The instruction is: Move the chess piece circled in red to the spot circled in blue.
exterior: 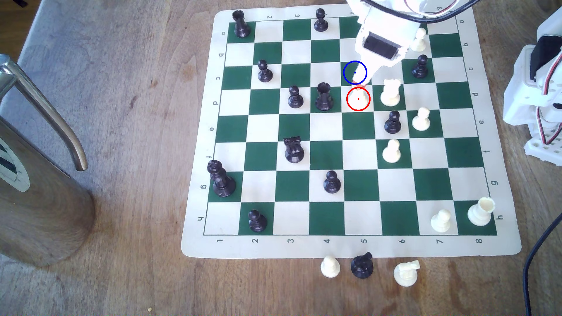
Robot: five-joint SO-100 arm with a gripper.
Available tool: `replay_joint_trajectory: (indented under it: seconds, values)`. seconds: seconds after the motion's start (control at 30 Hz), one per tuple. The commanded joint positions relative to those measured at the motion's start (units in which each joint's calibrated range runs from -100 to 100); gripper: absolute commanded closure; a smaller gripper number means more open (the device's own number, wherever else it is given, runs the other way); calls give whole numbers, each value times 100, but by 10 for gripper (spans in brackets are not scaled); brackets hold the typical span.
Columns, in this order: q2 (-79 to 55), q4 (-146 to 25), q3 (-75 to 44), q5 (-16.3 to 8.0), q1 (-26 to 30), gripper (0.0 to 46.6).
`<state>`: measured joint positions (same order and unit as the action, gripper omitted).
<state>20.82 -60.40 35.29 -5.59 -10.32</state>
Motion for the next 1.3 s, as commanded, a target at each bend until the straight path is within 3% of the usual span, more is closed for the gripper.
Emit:
replay_joint_trajectory:
  seconds: [0.0, 0.3, 0.6, 1.27]
  values:
    - [-265, 127, -610, -34, -129, 306]
    - [-885, 159, -818, -83, -106, 342]
    - [-1046, 159, -1027, -244, 168, 317]
    - [-1301, 307, -827, -200, 184, 319]
